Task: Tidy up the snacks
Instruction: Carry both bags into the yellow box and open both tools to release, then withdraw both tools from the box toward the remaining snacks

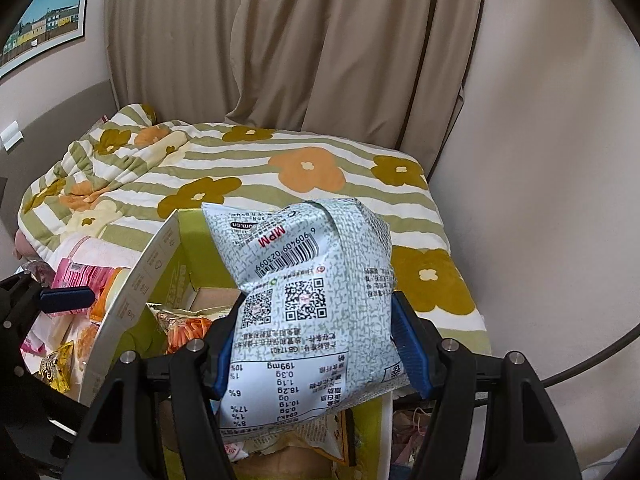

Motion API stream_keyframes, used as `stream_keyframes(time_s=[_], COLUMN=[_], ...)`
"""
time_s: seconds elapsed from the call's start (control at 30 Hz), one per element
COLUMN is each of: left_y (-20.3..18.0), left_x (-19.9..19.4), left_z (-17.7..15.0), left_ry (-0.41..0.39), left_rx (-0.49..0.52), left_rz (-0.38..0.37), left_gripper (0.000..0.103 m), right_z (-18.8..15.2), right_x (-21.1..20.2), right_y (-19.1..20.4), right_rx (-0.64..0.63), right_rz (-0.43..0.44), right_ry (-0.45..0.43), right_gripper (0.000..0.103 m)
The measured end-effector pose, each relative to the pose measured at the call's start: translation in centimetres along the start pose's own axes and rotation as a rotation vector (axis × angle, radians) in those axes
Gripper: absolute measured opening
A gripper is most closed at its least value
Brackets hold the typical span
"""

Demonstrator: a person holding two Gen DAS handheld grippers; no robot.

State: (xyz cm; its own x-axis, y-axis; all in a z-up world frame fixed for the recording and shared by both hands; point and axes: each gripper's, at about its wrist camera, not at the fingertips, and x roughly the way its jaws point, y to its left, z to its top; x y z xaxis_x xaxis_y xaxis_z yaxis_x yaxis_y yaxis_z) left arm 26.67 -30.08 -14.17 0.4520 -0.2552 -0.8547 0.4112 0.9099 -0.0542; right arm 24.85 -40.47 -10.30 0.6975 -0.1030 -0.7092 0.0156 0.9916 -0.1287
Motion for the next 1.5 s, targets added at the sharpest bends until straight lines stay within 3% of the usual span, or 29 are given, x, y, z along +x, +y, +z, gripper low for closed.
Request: stream_keyframes(time_s=[0.5, 0.53, 0.67, 1.2, 1.5], left_y=[0.2, 0.3, 0.6, 2.6, 6.5], left_x=[-0.6, -0.6, -1.1, -5.0, -8.4], left_z=[-0.9, -1.0, -1.6, -4.1, -5.9], left_ry=[0.031, 0.032, 0.034, 0.005, -0.058], left_rx=[-0.021, -0.024, -0.038, -0.086, -0.102], left_rz=[0.008, 0.011, 0.024, 0.057, 0.037], left_gripper=[0.102, 0.102, 0.102, 0.102, 0.102], right_z=[-0.4, -0.4, -0.6, -1.2, -1.0], right_x=[1.3, 1.3, 1.4, -1.1, -3.5], right_y=[-0.7, -0.7, -0.4, 1.0, 3.8], right_rx=[0.049, 0.05, 0.04, 0.048, 0.048], right_rz=[0.052, 0.048, 0.039, 0.066, 0.042], right_ry=[0.059, 0.059, 0.059, 0.025, -0.008], right_gripper=[0.064, 0.066, 0.094, 0.094, 0.094])
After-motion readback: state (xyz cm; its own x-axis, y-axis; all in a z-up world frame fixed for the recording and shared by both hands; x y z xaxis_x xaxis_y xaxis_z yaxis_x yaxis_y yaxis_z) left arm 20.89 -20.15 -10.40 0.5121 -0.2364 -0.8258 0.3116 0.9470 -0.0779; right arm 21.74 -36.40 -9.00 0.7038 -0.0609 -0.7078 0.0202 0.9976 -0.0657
